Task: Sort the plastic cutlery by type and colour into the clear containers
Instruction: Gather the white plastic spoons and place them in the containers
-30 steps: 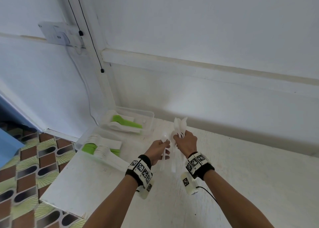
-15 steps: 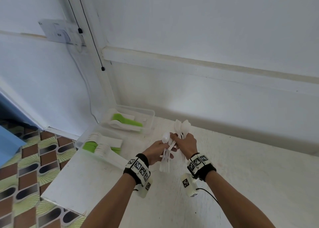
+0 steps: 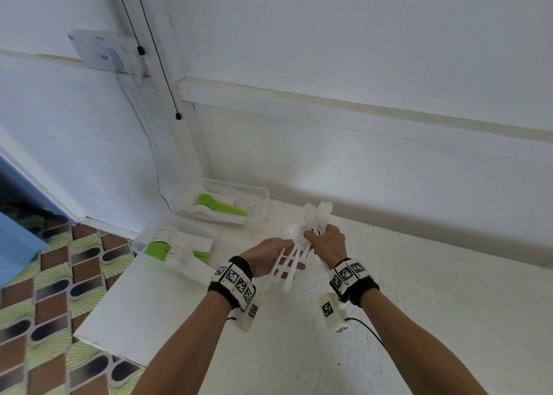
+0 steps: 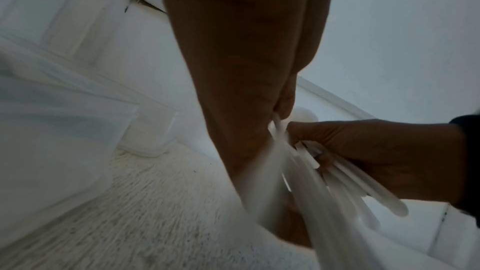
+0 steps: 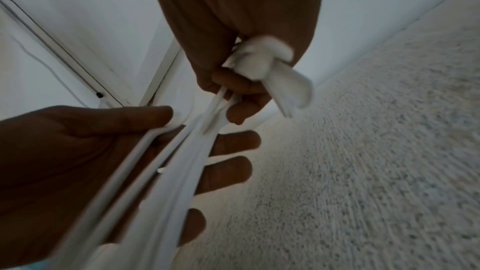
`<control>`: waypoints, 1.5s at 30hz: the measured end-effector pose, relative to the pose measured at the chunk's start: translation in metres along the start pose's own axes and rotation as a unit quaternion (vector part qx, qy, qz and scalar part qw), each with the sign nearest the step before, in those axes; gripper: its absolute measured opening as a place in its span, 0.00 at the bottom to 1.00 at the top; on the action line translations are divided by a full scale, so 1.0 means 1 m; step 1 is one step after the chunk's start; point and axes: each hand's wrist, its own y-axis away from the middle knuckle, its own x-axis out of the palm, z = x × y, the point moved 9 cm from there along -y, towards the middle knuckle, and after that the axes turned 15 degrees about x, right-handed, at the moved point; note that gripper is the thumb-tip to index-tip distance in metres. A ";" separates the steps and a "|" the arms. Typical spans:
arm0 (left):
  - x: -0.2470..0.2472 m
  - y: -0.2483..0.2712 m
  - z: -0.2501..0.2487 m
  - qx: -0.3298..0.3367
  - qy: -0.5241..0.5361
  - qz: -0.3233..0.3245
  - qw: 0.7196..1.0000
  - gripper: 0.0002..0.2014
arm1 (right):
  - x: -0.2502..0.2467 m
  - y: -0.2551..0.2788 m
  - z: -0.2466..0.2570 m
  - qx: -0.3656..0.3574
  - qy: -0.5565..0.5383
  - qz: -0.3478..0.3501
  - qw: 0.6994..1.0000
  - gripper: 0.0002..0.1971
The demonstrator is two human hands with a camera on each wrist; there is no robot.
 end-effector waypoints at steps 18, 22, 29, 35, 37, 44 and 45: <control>-0.011 -0.005 0.016 -0.025 0.080 -0.059 0.995 0.14 | 0.022 0.002 0.001 0.004 -0.076 0.169 0.983 0.10; -0.029 -0.004 0.023 -0.003 0.047 -0.156 0.987 0.13 | 0.023 -0.001 -0.005 0.010 -0.058 0.155 0.986 0.11; -0.028 -0.008 0.020 0.023 0.150 -0.171 0.973 0.14 | 0.048 0.018 -0.013 0.045 -0.106 0.248 0.962 0.16; -0.022 -0.008 0.012 0.102 0.124 -0.181 0.970 0.13 | 0.054 0.026 -0.020 0.094 -0.189 0.260 0.942 0.14; -0.016 -0.009 0.014 0.109 0.119 -0.175 0.971 0.16 | 0.057 0.028 -0.022 0.113 -0.196 0.273 0.935 0.15; -0.010 -0.014 0.024 0.098 0.072 -0.179 0.976 0.21 | 0.060 0.027 -0.033 0.118 -0.170 0.224 0.952 0.13; -0.013 -0.016 0.029 0.092 0.067 -0.186 0.976 0.22 | 0.058 0.026 -0.032 0.104 -0.129 0.200 0.966 0.13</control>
